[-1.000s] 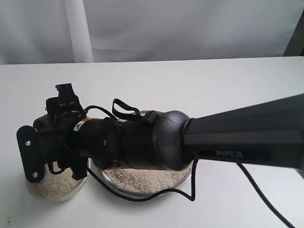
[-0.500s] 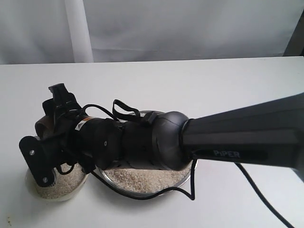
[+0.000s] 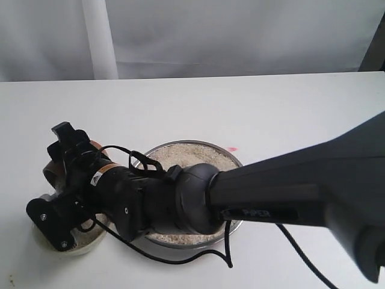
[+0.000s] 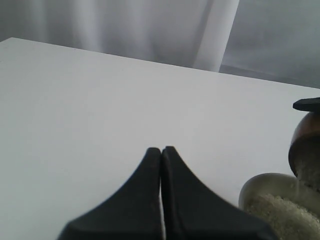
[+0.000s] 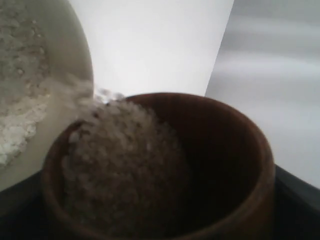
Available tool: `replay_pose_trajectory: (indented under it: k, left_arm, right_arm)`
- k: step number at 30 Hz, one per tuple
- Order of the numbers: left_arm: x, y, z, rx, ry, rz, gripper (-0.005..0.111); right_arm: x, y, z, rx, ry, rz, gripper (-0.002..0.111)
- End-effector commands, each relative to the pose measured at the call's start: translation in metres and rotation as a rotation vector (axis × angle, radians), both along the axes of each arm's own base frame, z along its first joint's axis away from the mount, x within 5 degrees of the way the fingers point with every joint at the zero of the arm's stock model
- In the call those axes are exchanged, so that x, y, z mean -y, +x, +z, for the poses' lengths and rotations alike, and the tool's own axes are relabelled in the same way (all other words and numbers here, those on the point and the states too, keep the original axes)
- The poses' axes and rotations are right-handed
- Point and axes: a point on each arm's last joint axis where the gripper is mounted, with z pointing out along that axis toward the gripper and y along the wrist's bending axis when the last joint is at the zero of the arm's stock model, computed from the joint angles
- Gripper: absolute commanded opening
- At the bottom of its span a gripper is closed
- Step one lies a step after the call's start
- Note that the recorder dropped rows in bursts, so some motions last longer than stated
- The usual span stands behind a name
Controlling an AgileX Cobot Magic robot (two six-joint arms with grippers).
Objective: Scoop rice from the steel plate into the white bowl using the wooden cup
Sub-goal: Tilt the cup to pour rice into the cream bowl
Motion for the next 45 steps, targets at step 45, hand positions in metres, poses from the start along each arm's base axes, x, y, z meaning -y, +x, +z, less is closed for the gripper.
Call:
replay_pose_trajectory:
  k: [45]
  left_arm:
    - [0.0005,0.0,0.0018,0.013,-0.006,-0.006,0.0]
  right_arm:
    - [-0.0086,0.0006,0.0119,0.348,-0.092,0.232,0.0]
